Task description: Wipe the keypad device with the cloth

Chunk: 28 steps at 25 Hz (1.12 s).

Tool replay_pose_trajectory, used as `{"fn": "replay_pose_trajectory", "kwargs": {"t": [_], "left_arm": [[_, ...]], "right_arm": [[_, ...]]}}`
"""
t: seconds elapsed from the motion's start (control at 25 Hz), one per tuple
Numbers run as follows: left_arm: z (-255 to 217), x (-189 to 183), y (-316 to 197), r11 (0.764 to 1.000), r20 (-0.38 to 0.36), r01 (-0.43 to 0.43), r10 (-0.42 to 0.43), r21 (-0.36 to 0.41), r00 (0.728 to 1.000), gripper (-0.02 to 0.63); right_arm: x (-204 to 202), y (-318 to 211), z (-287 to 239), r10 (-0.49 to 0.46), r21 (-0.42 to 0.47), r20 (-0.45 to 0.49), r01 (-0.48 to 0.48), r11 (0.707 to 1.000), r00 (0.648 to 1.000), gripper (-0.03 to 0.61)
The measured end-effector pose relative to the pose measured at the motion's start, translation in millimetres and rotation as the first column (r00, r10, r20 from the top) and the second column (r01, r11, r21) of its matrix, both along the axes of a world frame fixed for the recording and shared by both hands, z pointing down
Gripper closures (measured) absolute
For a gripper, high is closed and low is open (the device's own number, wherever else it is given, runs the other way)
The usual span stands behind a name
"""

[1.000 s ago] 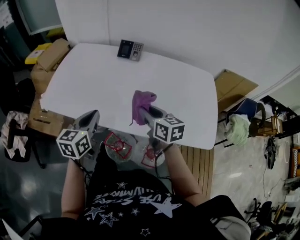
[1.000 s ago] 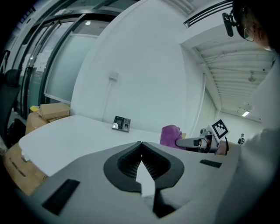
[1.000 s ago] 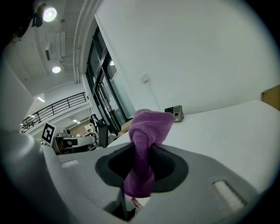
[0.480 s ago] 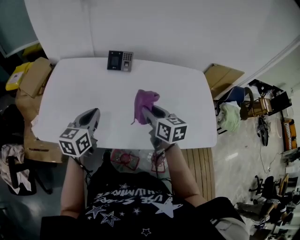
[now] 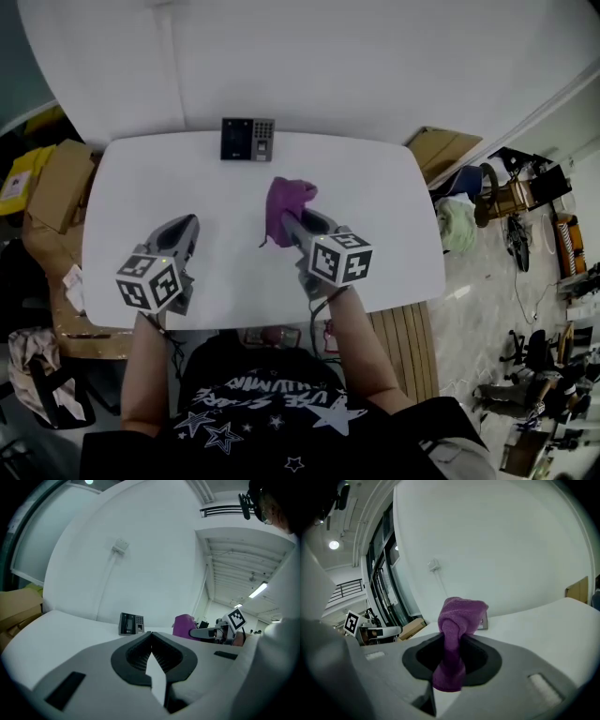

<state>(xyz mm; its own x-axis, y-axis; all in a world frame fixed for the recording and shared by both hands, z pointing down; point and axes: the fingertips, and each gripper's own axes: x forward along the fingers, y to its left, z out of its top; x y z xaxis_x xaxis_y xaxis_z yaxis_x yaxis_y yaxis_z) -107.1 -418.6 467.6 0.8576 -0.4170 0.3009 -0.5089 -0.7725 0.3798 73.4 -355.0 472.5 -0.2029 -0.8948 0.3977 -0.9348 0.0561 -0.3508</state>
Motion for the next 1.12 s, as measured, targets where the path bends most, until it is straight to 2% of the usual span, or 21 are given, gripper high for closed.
{"fn": "replay_pose_trajectory", "kwargs": {"t": [0.2, 0.64, 1.12], "left_arm": [[4, -2, -38, 1.000, -0.009, -0.027, 0.027, -0.009, 1.000, 0.607], [0, 2, -113, 0.997, -0.028, -0.078, 0.078, 0.003, 0.997, 0.607], [15, 18, -175, 0.993, -0.023, -0.113, 0.112, -0.017, 0.993, 0.607]], "right_arm": [[-8, -36, 5, 0.023, -0.017, -0.017, -0.023, 1.000, 1.000, 0.483], [-32, -119, 6, 0.008, -0.029, -0.059, -0.009, 1.000, 0.998, 0.483], [-34, -193, 26, -0.022, -0.079, -0.125, 0.012, 0.997, 0.992, 0.483]]}}
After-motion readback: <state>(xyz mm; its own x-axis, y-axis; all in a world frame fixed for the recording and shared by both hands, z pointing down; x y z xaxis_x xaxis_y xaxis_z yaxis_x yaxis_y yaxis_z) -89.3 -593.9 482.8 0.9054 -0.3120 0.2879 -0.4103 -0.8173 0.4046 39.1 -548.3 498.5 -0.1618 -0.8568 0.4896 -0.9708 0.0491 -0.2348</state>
